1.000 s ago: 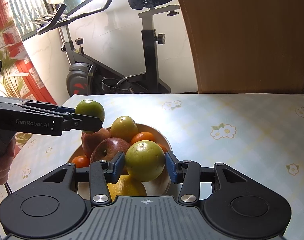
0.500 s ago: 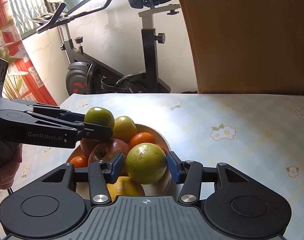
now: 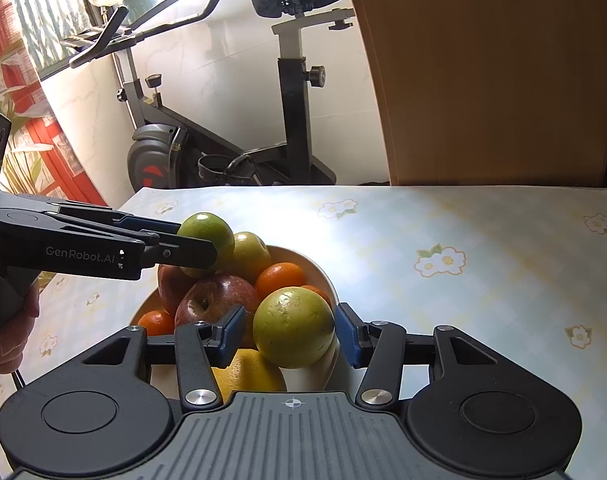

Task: Organize fruits
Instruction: 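Lower both apples onto the fruit pile and open both tools, then withdraw both tools from the plate toward the yellow lemon on the table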

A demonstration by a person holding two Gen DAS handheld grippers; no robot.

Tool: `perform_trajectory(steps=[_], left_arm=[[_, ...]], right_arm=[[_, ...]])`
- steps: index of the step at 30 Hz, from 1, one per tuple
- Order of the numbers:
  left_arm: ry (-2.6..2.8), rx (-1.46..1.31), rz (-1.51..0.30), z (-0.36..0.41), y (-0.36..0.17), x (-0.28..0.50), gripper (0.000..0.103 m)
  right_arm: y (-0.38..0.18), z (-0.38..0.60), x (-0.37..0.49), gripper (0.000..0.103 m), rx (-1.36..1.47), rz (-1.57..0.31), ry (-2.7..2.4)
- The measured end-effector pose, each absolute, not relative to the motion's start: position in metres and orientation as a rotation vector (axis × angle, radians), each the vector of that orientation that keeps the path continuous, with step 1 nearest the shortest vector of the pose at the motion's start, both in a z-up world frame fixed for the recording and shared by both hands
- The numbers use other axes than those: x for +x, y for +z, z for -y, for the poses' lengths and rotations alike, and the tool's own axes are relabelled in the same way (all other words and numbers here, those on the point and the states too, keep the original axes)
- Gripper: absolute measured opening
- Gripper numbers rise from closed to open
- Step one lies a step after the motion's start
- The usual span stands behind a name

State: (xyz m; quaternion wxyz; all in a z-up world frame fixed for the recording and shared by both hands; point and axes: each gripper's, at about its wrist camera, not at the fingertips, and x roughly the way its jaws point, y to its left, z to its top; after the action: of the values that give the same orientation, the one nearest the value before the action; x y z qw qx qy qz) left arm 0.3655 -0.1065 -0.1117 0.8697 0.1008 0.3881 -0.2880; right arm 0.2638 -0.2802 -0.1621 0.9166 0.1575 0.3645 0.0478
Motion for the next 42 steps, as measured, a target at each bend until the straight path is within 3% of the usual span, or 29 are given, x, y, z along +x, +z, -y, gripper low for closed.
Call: perform_trajectory(steps=[30,42], left_arm=[[-0.516,0.135,-0.739,0.021,-0.062,0.293,0.049],[-0.534,0.173,-0.885,-0.008,-0.101,0.261,0.048]], right_arm=[[-0.132,0.245,0.185,0.047,0.297,-0.692,0.084],[-0.151,0.191,0.163,0.047,0.336,-0.757,0.151]])
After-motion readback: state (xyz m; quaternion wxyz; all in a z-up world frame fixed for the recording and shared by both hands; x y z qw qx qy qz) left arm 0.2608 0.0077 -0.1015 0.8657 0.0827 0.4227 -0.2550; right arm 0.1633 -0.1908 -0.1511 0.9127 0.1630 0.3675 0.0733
